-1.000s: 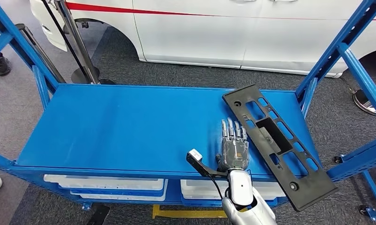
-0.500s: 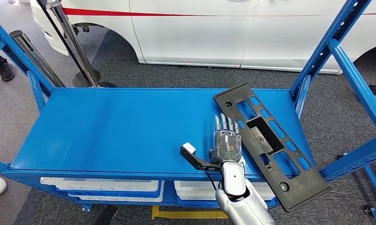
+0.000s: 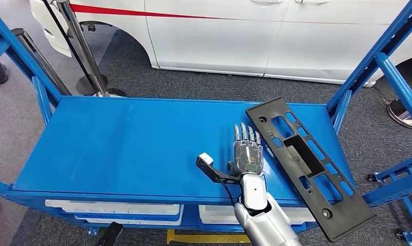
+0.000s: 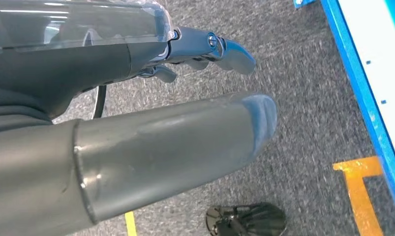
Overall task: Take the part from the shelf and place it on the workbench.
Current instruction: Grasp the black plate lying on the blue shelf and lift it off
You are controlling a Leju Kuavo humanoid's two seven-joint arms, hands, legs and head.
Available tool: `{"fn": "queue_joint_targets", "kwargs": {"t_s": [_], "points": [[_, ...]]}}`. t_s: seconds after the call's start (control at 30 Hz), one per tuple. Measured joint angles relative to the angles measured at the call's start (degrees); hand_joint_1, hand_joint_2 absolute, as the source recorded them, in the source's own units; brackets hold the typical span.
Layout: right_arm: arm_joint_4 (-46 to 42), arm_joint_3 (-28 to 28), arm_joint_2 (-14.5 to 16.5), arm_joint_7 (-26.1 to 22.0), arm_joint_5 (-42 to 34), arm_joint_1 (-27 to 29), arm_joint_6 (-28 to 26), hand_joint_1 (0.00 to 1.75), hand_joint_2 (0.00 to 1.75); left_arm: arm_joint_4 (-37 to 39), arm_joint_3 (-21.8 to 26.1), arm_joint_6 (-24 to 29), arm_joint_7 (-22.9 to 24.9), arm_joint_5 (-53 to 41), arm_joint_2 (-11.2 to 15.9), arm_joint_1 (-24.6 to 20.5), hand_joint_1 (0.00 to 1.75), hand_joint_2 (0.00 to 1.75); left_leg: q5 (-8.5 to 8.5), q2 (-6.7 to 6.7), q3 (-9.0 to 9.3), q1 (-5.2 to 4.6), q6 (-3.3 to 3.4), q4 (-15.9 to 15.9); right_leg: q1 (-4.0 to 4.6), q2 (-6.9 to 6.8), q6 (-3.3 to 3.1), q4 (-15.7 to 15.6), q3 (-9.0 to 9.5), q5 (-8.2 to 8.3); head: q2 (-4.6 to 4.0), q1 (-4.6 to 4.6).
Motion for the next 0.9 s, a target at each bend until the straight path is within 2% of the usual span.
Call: {"fn": "queue_joint_targets", "kwargs": {"t_s": [0.03,0.07,0.13,0.17,0.2,0.27,0.33,0.37,0.4,0.47,0.5,0.53,0.57,0.63,0.67,0.73,0.77,0.83,0.9], "points": [[0.19,0.0,0.0,0.0,0.0,0.0,0.0,0.0,1.75,0.0,-0.03,0.0,0.0,0.0,0.01,0.05,0.0,0.0,-0.27,-0.03,0.29,-0.08,0.04,0.01,0.01,0.0,-0.11,0.69,-1.0,0.56,0.0,-0.01],[0.33,0.0,0.0,0.0,0.0,-0.01,0.01,0.0,1.75,0.0,-0.05,-0.01,0.01,0.0,0.01,0.1,0.0,0.0,-0.6,-0.08,0.73,-0.14,0.0,0.01,0.08,0.0,-0.32,-0.67,-0.94,2.26,0.0,0.0],[0.51,0.0,0.0,0.0,-0.01,-0.08,0.03,0.0,1.75,0.0,-0.14,-0.01,0.01,-0.01,-0.05,0.16,0.0,0.0,-1.37,-0.16,1.74,-0.18,-0.22,-0.05,0.44,0.0,-1.19,-7.37,1.42,7.12,0.0,-0.01],[0.61,0.01,0.0,0.0,-0.01,-0.15,0.05,0.0,1.75,0.0,-0.23,-0.01,0.01,-0.01,-0.11,0.13,0.0,0.0,-1.7,-0.18,2.13,-0.21,-0.42,-0.08,0.76,-0.05,-1.67,-10.43,2.5,8.18,0.0,-0.01],[0.71,0.01,0.01,0.01,-0.02,-0.26,0.05,0.0,1.75,0.0,-0.34,-0.01,0.02,-0.01,-0.15,0.09,0.0,0.0,-2.0,-0.16,2.3,-0.2,-0.68,-0.13,1.05,-0.07,-2.09,-12.52,3.21,8.67,0.0,0.05],[0.86,0.02,0.04,0.21,0.0,-0.5,0.09,0.0,1.75,0.0,-0.59,-0.01,0.07,-0.01,-0.16,0.07,0.0,0.0,-2.14,-0.08,2.82,-0.27,-1.29,0.0,1.36,-0.02,-2.6,-14.02,3.72,8.18,0.0,0.18],[1.07,0.02,0.09,0.59,0.01,-0.79,0.28,0.0,1.75,0.0,-0.73,-0.01,0.16,-0.02,-0.08,0.1,0.0,0.0,-2.37,0.0,3.15,-0.3,-1.74,1.06,1.02,0.09,-2.93,-14.87,5.01,8.49,0.0,0.26],[1.35,0.02,0.11,0.81,-0.04,-1.03,0.44,0.0,1.75,0.0,-0.8,-0.01,0.22,-0.03,-0.05,0.04,0.0,0.0,-2.93,0.01,2.63,-0.29,-1.96,2.51,0.8,0.07,-3.12,-15.14,5.71,8.33,0.0,0.25],[1.74,0.02,0.12,0.96,-0.11,-1.31,0.6,0.0,1.75,0.0,-0.87,-0.03,0.29,-0.04,-0.02,-0.06,0.0,0.0,-4.04,0.04,1.35,-0.22,-2.18,5.03,0.64,0.04,-3.29,-15.38,6.23,8.18,0.0,0.24],[2.64,0.02,0.1,1.24,-0.32,-1.87,0.83,0.0,1.75,0.0,-0.98,-0.07,0.51,-0.07,0.02,-0.16,0.0,0.0,-6.97,0.05,-2.76,-0.07,-2.72,11.67,0.58,0.04,-3.56,-15.46,6.65,7.8,0.0,0.19],[3.09,0.01,0.07,1.3,-0.42,-2.11,0.91,0.0,1.75,0.0,-0.99,-0.08,0.65,-0.08,0.1,-0.11,0.0,0.0,-7.88,0.06,-4.77,0.01,-2.98,14.34,0.57,0.12,-3.57,-15.44,6.83,7.6,0.0,0.19],[3.51,-0.01,0.03,1.35,-0.52,-2.3,0.97,0.0,1.75,0.0,-0.99,-0.08,0.77,-0.09,0.21,0.0,0.0,0.0,-7.65,0.06,-5.99,0.08,-3.16,15.34,0.54,0.23,-3.51,-15.41,7.11,7.37,0.0,0.18],[3.93,-0.05,-0.04,1.42,-0.63,-2.51,1.01,0.0,1.75,0.0,-0.99,-0.08,0.85,-0.09,0.34,0.09,0.0,0.0,-6.15,0.07,-6.24,0.14,-3.3,14.33,0.49,0.33,-3.39,-15.36,7.49,7.1,0.0,0.18],[4.67,-0.26,-0.19,1.73,-0.75,-2.92,1.1,0.0,1.75,0.0,-1.02,-0.08,0.87,-0.15,0.57,0.22,0.0,0.0,-0.95,0.12,-4.32,0.23,-3.34,7.53,0.33,0.42,-2.97,-15.18,8.36,6.42,0.0,0.18],[5.03,-0.4,-0.34,2.03,-0.77,-3.11,1.18,0.0,1.75,0.0,-1.05,-0.08,0.9,-0.18,0.63,0.24,0.0,0.0,0.45,0.17,-3.32,0.13,-3.27,4.13,0.32,0.43,-2.7,-15.01,8.63,6.1,0.0,0.19],[5.56,-0.74,-0.73,2.66,-0.71,-3.54,1.33,0.0,1.75,0.0,-1.15,-0.14,1.04,-0.22,0.72,0.37,0.0,0.0,1.36,0.28,-2.34,-0.12,-2.51,0.97,0.49,0.4,-2.11,-14.71,8.58,5.74,0.0,0.19],[5.81,-0.97,-0.98,2.89,-0.69,-3.72,1.4,0.0,1.75,0.0,-1.25,-0.33,1.14,-0.27,0.77,0.45,0.0,0.0,1.13,0.3,-2.35,-0.26,-2.01,0.91,0.59,0.38,-1.84,-14.66,8.53,5.68,0.0,0.2],[6.26,-1.6,-1.53,2.99,-0.78,-3.98,1.42,0.0,1.75,0.0,-1.5,-1.07,1.22,-0.4,0.84,0.62,0.0,0.0,2.14,0.3,-2.26,-0.04,-0.99,0.73,0.66,0.31,-1.26,-14.43,8.54,5.24,0.0,0.21],[6.86,-2.26,-2.03,2.73,-0.97,-4.22,1.26,0.0,1.75,0.0,-1.89,-1.86,1.21,-0.48,0.9,0.62,0.0,0.0,2.53,0.39,-2.34,0.18,-0.33,0.36,0.59,0.22,-0.74,-11.63,7.49,2.77,0.0,0.21]]}}
